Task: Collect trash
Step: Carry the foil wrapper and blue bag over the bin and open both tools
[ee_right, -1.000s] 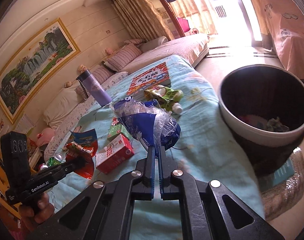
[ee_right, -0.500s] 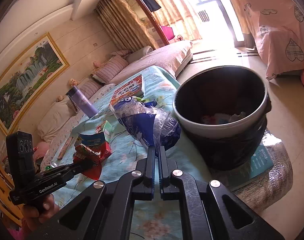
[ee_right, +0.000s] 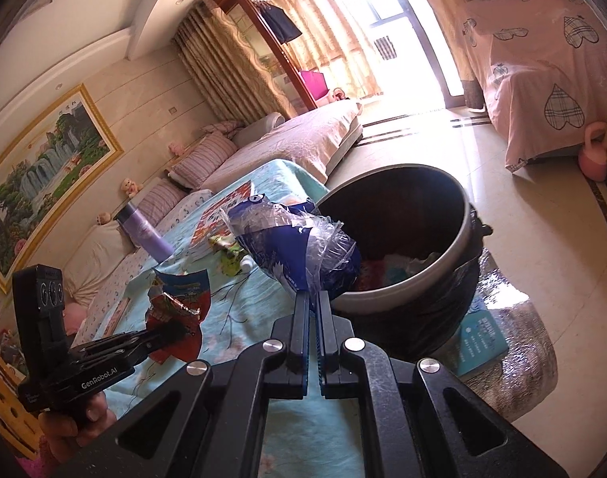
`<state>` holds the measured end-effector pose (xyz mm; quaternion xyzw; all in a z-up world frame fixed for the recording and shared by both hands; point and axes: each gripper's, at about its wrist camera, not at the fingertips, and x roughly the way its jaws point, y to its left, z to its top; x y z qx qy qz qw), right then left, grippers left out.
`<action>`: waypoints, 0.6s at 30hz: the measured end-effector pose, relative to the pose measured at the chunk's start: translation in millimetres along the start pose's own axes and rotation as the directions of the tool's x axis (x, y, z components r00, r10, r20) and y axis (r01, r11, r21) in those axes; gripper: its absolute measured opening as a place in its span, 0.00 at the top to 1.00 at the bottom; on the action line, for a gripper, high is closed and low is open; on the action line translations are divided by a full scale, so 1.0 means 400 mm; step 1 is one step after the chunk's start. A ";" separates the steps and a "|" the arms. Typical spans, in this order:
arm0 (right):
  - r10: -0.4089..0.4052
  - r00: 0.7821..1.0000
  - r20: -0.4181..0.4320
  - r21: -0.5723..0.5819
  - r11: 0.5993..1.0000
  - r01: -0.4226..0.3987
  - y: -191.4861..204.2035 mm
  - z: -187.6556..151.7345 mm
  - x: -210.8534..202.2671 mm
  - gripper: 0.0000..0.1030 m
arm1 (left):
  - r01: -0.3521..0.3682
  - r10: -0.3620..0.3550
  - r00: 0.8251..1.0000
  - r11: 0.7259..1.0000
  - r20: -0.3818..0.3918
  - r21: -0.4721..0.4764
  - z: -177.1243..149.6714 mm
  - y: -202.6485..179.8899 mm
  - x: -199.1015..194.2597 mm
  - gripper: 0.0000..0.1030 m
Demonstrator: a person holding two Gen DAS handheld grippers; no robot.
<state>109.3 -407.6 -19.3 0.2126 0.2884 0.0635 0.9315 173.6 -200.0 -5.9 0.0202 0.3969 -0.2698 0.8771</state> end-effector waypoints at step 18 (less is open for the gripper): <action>-0.068 0.998 0.014 0.008 0.998 0.068 -0.094 0.081 0.014 0.97 | 0.017 -0.016 1.000 0.997 -0.016 0.072 0.101 -0.103 0.093 0.98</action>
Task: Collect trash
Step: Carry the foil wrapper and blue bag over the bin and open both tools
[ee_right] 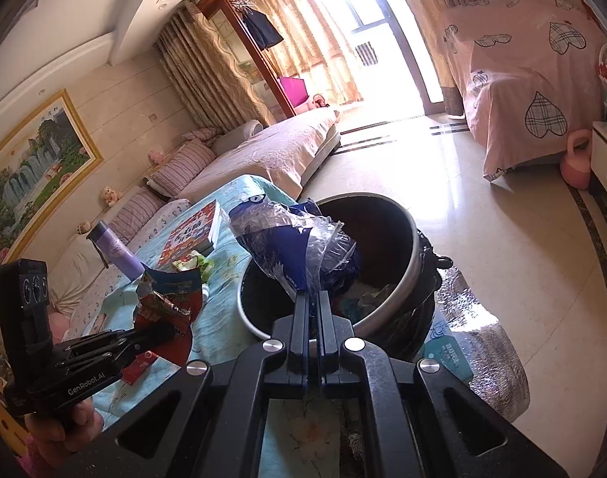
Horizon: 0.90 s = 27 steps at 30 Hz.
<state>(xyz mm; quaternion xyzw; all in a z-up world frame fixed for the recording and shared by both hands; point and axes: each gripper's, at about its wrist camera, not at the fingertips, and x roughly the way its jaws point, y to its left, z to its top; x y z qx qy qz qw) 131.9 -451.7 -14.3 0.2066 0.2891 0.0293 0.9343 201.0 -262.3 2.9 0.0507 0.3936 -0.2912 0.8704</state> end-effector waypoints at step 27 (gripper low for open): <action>-0.039 0.996 -0.075 0.018 0.999 0.041 -0.060 0.068 0.103 0.97 | 0.010 -0.008 0.999 0.999 -0.046 0.037 0.124 -0.053 0.143 0.98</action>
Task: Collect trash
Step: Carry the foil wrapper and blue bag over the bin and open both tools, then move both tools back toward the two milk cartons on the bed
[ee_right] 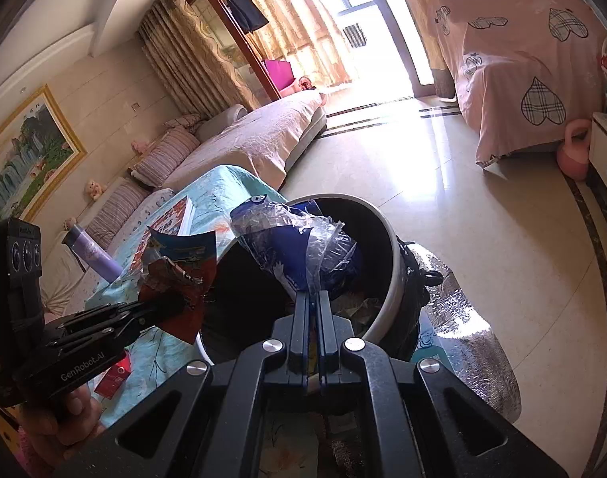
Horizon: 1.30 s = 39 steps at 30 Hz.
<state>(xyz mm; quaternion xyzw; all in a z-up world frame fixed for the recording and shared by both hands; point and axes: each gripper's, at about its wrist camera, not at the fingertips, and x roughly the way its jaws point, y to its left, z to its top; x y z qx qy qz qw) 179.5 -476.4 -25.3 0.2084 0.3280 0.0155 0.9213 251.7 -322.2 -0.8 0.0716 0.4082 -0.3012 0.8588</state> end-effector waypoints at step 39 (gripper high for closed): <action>0.136 0.990 -0.030 -0.027 0.990 -0.137 0.202 -0.139 -0.003 0.10 | -0.084 0.087 0.996 0.970 0.004 -0.226 -0.332 0.250 -0.223 0.33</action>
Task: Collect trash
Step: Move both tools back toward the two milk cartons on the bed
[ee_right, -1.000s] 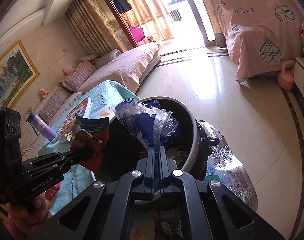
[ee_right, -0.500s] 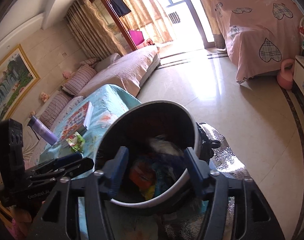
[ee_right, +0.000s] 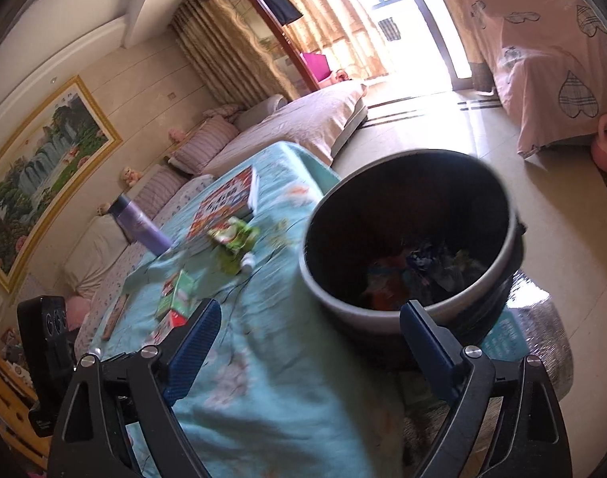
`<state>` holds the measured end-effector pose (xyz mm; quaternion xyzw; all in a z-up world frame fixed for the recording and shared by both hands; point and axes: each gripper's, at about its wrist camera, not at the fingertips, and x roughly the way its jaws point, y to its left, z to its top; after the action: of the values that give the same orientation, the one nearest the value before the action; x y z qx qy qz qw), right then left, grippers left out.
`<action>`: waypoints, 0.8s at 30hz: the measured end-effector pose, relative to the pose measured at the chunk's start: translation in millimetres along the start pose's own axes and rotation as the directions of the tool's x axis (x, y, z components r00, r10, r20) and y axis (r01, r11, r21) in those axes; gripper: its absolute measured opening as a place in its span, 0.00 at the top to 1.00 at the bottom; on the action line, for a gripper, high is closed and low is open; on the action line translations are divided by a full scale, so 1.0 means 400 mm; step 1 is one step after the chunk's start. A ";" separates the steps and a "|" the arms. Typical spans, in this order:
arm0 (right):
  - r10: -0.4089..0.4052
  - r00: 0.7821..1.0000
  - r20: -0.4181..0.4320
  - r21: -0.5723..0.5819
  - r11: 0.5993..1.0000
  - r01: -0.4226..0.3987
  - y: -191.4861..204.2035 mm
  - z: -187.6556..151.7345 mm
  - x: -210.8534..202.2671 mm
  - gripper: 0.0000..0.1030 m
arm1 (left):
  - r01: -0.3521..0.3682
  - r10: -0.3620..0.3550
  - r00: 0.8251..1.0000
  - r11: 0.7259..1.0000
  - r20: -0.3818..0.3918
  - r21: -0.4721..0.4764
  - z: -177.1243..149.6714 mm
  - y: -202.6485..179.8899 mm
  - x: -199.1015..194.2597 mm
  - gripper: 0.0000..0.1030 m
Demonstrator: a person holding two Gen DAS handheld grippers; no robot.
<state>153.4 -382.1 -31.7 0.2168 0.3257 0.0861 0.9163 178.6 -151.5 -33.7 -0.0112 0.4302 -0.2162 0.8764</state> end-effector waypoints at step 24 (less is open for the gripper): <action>-0.005 0.987 -0.162 -0.023 1.000 0.001 0.193 -0.078 0.163 0.05 | -0.151 0.152 0.988 0.984 -0.004 0.095 -0.002 0.252 0.017 0.11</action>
<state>182.7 -283.3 -54.8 0.1982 0.3984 0.1059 0.8893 219.0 -62.7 -60.1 0.0640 0.4238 -0.1692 0.8875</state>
